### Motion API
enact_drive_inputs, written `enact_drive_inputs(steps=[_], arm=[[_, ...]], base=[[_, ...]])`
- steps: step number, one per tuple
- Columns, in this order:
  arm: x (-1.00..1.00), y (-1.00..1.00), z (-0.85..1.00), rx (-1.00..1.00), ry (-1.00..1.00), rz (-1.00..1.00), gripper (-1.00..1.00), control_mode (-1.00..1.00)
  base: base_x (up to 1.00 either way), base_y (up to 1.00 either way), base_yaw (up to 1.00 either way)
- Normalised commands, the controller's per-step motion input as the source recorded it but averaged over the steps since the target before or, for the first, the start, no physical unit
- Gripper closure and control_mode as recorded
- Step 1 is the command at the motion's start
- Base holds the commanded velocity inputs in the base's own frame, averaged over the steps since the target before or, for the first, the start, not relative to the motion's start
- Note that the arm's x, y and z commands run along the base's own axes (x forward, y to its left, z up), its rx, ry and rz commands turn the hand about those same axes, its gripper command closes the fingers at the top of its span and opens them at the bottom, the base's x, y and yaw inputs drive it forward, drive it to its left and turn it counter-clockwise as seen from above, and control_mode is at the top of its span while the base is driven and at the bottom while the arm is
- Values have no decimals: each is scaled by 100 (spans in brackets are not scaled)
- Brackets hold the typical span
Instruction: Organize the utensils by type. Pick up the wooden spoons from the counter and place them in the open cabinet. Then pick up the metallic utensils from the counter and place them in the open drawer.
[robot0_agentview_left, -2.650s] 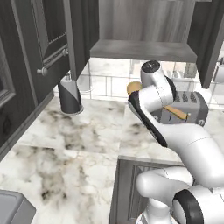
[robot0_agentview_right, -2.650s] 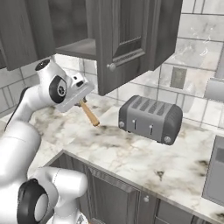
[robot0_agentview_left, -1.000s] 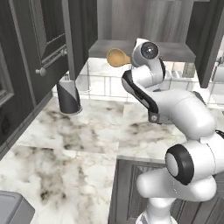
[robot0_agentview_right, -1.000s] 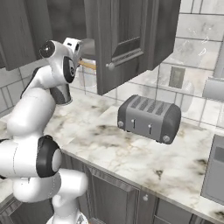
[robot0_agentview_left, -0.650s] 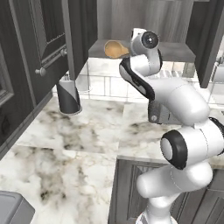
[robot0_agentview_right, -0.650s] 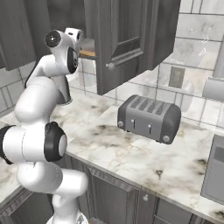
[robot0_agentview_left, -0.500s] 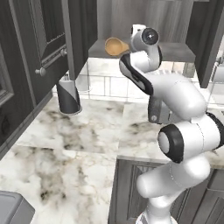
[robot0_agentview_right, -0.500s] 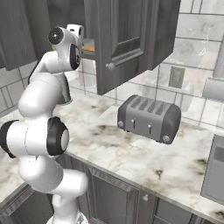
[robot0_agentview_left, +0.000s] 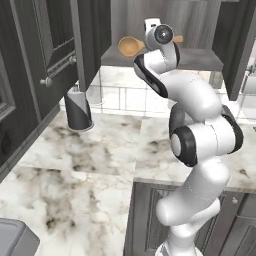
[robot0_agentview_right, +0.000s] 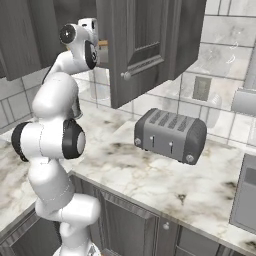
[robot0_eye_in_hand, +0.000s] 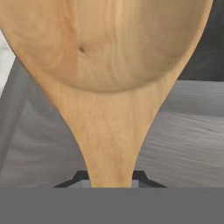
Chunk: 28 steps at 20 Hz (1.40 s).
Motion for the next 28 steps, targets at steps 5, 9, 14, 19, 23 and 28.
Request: enact_drive_inputs(steps=[5,9,14,19,23,28], arm=[[50,-4,11,-4,0,0,100,-100],[48,-4,4,0,0,0,100,-100],[44,-6,0,-1,0,3,100,-100],[11,-10,-4,-1,1,13,100,-100],[19,-15,-6,-1,5,13,100,-100],[3,-17,-12,-3,9,12,100,-100]], base=[[0,0,0],[0,0,0],[0,0,0],[0,0,0],[0,0,0],[0,0,0]])
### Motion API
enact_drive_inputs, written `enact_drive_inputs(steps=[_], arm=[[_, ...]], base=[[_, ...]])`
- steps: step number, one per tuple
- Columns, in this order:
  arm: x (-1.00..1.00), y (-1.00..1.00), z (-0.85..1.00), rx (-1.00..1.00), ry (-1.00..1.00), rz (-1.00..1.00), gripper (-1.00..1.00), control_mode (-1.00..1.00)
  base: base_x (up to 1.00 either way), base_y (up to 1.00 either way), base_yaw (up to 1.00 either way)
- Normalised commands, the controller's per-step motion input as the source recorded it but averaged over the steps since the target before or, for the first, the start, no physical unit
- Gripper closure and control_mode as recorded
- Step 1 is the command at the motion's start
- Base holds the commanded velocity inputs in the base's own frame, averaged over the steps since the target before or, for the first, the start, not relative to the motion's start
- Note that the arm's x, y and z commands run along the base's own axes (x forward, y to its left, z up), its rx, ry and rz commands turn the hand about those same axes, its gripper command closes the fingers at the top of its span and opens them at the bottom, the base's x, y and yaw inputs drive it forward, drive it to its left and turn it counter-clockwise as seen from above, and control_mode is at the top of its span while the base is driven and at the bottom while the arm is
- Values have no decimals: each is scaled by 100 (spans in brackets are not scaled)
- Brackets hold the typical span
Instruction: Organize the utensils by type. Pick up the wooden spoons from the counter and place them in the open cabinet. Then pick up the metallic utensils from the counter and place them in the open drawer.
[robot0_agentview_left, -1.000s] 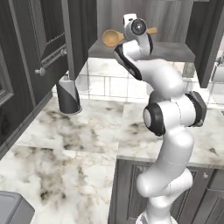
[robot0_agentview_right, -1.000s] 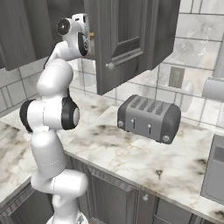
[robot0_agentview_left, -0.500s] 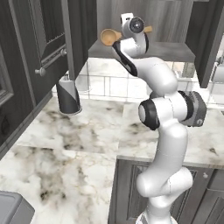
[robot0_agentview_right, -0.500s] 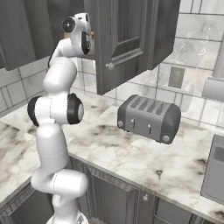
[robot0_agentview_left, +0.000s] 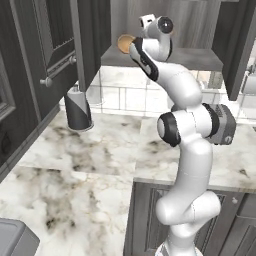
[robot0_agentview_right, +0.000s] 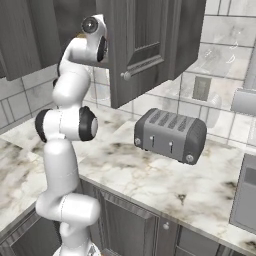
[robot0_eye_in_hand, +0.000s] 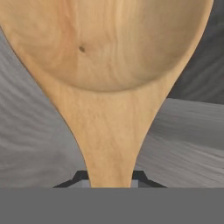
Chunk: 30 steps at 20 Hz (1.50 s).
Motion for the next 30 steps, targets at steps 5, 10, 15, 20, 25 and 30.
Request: enact_drive_inputs(steps=[5,10,15,20,25,30], arm=[[2,-19,-13,-7,2,10,100,-100],[22,-16,-1,-5,1,2,100,-100],[10,-1,-1,0,9,0,100,-100],[12,2,-4,0,9,-6,100,-100],[22,3,-1,0,5,-14,100,-100],[13,6,-6,0,0,-10,100,-100]], base=[[0,0,0],[0,0,0],[0,0,0],[0,0,0],[0,0,0],[0,0,0]])
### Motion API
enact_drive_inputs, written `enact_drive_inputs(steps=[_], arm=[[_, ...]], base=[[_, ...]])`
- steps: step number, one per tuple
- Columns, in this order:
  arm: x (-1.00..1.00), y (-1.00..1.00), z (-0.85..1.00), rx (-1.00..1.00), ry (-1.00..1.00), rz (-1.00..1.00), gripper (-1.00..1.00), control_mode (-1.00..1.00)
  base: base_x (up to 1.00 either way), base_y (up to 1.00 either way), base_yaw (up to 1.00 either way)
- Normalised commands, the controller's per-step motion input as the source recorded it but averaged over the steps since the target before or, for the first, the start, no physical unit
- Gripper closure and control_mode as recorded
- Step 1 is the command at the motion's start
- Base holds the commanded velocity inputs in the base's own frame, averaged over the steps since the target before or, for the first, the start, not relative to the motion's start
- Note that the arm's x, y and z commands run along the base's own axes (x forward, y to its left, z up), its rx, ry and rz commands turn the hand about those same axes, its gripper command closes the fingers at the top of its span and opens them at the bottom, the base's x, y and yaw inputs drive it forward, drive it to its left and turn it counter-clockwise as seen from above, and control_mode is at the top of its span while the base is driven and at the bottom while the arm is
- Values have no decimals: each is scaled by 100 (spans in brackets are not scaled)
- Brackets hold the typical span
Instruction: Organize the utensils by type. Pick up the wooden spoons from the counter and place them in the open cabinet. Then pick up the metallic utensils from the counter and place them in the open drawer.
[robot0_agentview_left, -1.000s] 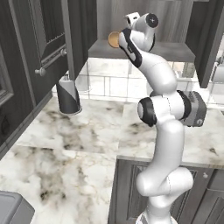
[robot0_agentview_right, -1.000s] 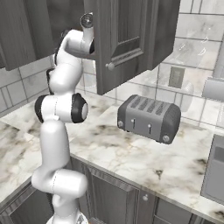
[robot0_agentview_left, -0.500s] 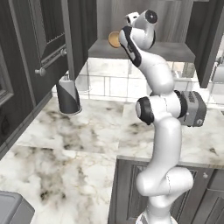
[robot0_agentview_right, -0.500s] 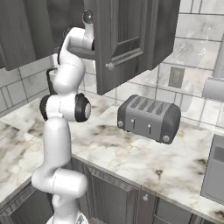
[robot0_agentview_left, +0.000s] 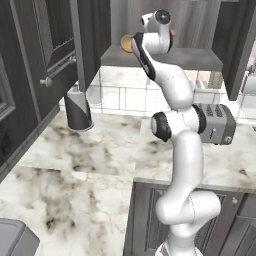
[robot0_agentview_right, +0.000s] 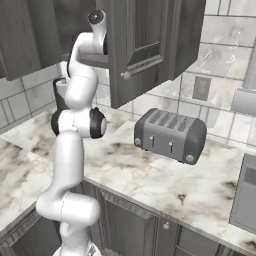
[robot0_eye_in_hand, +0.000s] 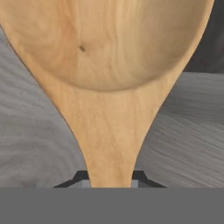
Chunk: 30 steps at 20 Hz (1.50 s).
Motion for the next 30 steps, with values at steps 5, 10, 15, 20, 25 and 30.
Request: enact_drive_inputs(steps=[5,10,15,20,25,30], arm=[[24,1,-8,0,0,-8,100,-100],[14,0,-8,0,5,-2,-100,-100],[0,-3,-12,0,9,0,-100,-100],[-6,-3,-17,0,15,0,-100,-100],[-22,-1,-18,0,14,0,-100,-100],[-41,0,-20,0,7,0,-100,-100]], base=[[0,0,0],[0,0,0],[0,0,0],[0,0,0],[0,0,0],[0,0,0]])
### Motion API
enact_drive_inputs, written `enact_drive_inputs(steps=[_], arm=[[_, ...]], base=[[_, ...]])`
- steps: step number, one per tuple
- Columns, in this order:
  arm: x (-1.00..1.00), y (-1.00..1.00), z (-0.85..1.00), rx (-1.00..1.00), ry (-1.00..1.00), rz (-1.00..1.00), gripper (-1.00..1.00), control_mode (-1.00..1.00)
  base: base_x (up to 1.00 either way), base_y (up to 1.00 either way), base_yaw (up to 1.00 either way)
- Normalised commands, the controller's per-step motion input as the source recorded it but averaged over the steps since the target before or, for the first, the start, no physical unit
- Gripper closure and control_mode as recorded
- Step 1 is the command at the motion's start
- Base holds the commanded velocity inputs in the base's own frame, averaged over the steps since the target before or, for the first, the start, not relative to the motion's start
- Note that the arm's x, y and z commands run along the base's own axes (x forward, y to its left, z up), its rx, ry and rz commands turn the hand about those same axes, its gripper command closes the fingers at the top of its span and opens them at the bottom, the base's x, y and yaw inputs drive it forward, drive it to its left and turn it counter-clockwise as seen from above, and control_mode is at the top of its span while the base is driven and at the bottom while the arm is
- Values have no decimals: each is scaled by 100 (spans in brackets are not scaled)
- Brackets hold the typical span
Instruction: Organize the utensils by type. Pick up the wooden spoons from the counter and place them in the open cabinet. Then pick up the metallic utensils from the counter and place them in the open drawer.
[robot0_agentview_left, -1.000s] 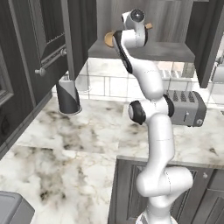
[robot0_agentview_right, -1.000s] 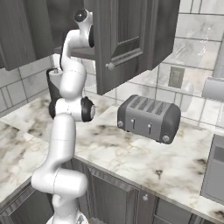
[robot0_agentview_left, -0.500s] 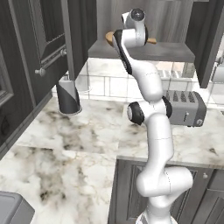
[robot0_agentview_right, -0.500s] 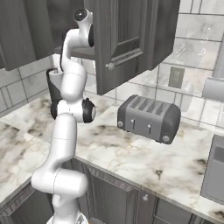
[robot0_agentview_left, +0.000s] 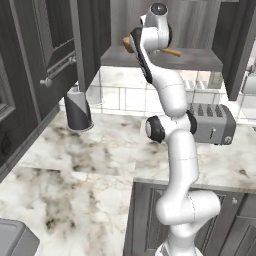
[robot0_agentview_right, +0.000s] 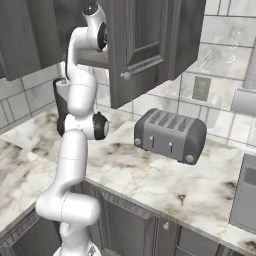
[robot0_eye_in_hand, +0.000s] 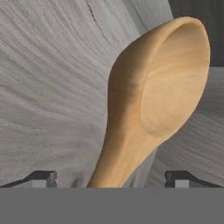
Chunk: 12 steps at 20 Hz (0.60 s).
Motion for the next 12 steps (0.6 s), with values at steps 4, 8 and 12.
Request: enact_drive_inputs(steps=[4,8,12], arm=[[-38,0,-17,0,1,-1,-100,-100],[-36,0,-1,0,0,-4,-100,-100],[-86,0,-15,0,-5,-12,-100,-100]], base=[[0,0,0],[0,0,0],[0,0,0]])
